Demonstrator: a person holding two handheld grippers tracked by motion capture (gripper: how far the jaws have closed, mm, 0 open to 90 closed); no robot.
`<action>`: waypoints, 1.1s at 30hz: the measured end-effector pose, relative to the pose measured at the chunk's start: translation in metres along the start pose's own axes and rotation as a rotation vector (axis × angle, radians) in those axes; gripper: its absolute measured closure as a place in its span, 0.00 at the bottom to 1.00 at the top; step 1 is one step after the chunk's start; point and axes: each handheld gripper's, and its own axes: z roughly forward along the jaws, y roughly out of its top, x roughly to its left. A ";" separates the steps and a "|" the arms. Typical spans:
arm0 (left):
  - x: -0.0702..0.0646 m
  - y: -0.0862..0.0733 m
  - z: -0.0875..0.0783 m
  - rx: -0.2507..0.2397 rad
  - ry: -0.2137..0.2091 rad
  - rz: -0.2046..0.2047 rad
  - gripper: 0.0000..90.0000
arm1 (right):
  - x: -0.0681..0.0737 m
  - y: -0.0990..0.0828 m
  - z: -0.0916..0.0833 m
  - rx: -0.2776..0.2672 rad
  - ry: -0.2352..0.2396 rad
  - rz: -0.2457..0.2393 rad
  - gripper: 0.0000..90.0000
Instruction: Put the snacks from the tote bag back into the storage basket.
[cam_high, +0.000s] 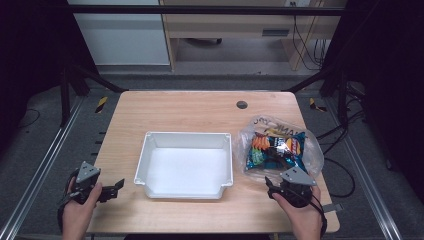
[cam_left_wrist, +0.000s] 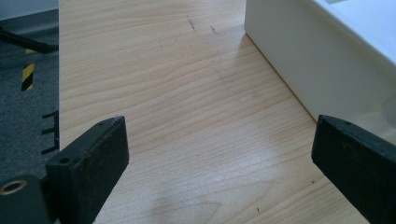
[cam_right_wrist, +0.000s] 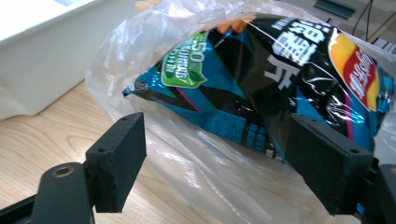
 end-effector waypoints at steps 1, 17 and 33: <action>0.000 0.000 0.000 0.001 -0.001 0.003 0.04 | 0.000 0.000 0.000 0.000 0.000 0.000 0.23; 0.000 0.000 0.000 0.004 -0.005 -0.005 0.04 | -0.021 -0.001 -0.017 -0.053 -0.161 0.088 0.16; 0.001 -0.002 0.000 0.005 0.008 -0.008 0.04 | -0.034 -0.001 -0.021 0.016 -0.092 0.057 0.07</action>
